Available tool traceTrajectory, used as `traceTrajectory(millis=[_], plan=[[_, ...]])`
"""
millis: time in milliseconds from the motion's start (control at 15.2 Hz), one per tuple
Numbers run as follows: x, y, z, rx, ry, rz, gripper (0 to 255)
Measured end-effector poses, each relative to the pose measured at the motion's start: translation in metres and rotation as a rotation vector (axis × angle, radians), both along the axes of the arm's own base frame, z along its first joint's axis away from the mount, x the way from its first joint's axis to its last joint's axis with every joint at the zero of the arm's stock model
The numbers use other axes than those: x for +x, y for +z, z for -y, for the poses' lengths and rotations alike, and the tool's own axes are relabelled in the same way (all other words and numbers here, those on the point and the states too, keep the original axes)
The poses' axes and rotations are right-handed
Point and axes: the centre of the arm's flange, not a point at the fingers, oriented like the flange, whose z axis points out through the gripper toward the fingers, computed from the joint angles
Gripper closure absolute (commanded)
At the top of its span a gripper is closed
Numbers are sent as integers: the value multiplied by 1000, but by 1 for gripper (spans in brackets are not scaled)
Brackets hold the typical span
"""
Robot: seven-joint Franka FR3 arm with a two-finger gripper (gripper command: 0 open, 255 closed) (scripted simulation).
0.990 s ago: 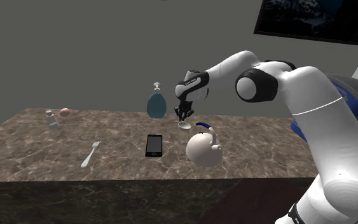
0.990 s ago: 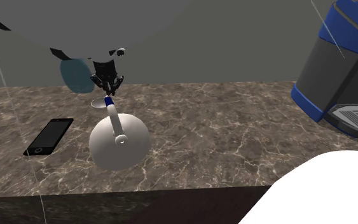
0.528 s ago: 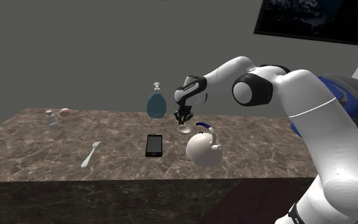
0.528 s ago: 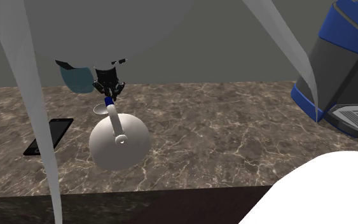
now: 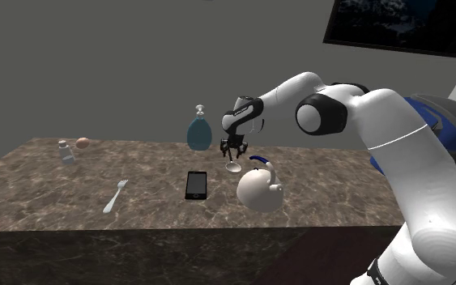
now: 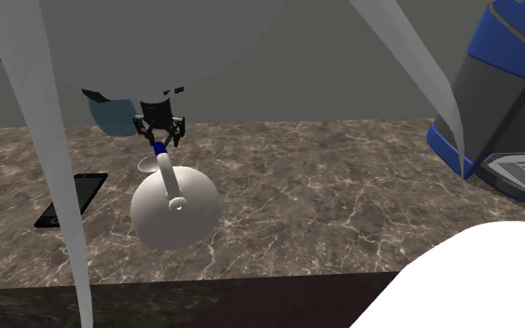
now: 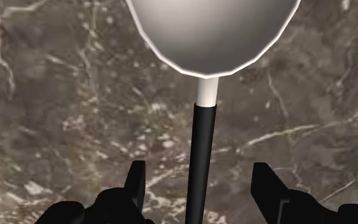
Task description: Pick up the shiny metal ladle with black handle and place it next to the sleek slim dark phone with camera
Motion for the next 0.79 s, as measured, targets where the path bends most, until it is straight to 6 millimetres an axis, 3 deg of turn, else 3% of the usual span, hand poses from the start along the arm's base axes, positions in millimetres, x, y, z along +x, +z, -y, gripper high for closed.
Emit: traceTrajectory(millis=[264, 528, 792], plan=[[0, 0, 0, 0, 0, 0, 0], [-5, 41, -1, 0, 0, 0, 0], [-7, 49, 1, 0, 0, 0, 0]])
